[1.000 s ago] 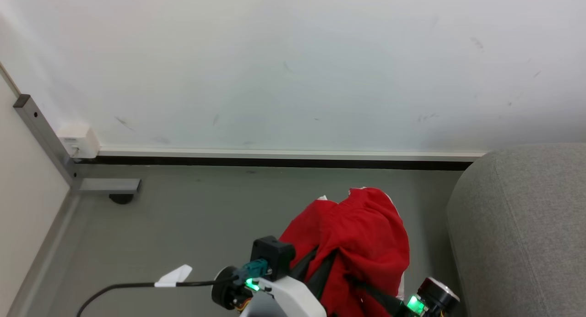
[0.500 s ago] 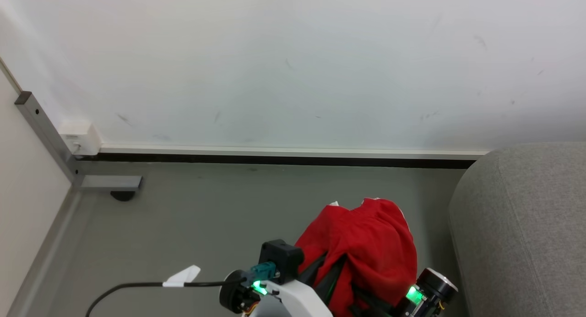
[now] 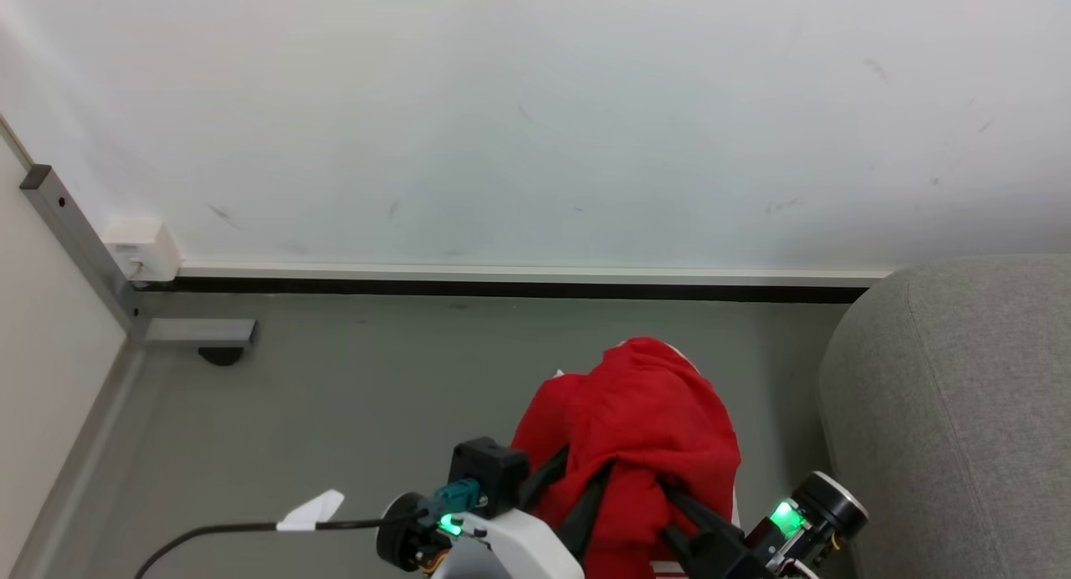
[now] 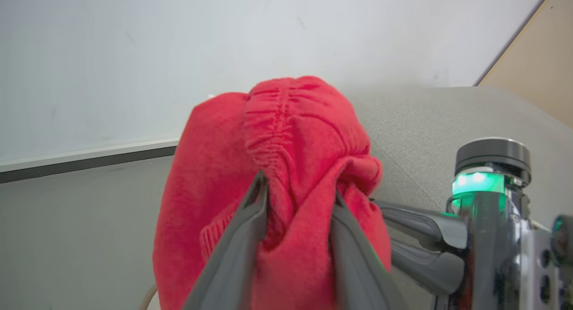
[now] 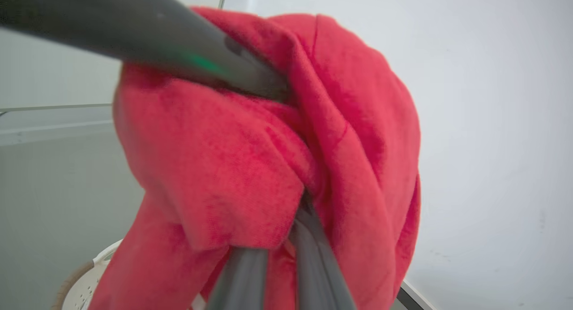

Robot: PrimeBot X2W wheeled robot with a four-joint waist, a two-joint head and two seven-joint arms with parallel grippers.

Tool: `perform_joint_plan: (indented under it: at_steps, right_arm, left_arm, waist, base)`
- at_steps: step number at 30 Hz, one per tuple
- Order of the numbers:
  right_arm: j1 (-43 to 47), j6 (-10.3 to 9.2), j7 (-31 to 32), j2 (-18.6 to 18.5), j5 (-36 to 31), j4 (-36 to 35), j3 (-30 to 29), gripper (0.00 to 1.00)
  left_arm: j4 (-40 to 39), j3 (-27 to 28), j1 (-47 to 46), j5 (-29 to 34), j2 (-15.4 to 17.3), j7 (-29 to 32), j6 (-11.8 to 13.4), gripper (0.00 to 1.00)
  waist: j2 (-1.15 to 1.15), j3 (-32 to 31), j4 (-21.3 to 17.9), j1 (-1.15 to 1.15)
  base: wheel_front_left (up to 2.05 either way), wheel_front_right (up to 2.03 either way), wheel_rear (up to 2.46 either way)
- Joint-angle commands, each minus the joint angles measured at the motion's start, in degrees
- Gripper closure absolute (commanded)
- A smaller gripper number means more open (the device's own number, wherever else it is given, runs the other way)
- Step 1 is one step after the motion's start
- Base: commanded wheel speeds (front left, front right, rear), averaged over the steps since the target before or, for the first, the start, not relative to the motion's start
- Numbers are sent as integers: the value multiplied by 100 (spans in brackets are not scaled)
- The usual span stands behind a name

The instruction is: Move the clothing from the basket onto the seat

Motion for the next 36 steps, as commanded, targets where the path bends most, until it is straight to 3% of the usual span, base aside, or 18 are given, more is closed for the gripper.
perform_joint_plan:
  at_steps: [1, 2, 22, 36]
  right_arm:
    - [30, -14, -17, -14, 39, -58, -59, 100]
    - [31, -14, -18, -14, 47, -68, -94, 100]
    - [149, -14, -18, -14, 196, -169, -543, 100]
    - [-15, -14, -18, -11, 71, -457, -1192, 100]
  left_arm:
    - [12, 20, 8, 42, 49, -34, 14, 13]
    - [23, 34, 16, 37, 45, -51, 31, 0]
    - [-277, -35, 276, 113, 496, -141, 12, 0]
    - [-78, -43, 272, 176, 455, -453, 37, 0]
  waist:
    - [0, -4, 1, 0]
    - [0, -9, 2, 0]
    - [0, -121, 84, 0]
    - [0, -116, -215, 0]
  base:
    - [0, 0, 0]
    - [0, 0, 0]
    - [0, 0, 0]
    - [0, 0, 0]
